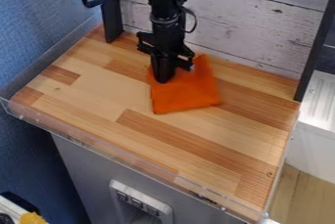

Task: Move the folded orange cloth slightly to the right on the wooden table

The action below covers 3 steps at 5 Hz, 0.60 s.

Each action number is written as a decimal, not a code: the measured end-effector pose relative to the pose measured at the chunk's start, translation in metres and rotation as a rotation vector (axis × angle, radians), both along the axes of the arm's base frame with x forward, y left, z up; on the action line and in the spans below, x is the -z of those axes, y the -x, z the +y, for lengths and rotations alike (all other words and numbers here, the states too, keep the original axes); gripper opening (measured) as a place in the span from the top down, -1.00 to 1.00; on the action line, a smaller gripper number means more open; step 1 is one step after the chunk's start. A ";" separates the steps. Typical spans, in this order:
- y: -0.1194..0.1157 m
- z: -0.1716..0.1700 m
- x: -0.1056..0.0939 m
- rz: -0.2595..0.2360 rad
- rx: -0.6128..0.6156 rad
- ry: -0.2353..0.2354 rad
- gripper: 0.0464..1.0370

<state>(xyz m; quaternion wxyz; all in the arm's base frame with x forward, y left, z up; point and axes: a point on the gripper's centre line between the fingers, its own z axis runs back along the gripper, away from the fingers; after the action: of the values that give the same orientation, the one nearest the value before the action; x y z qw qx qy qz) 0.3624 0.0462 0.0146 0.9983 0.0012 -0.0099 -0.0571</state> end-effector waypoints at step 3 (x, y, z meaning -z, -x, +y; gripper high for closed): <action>-0.015 -0.009 -0.021 0.028 -0.092 0.023 0.11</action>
<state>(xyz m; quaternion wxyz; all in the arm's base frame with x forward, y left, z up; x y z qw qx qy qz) 0.3770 0.0368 0.0358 0.9999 -0.0107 0.0033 -0.0108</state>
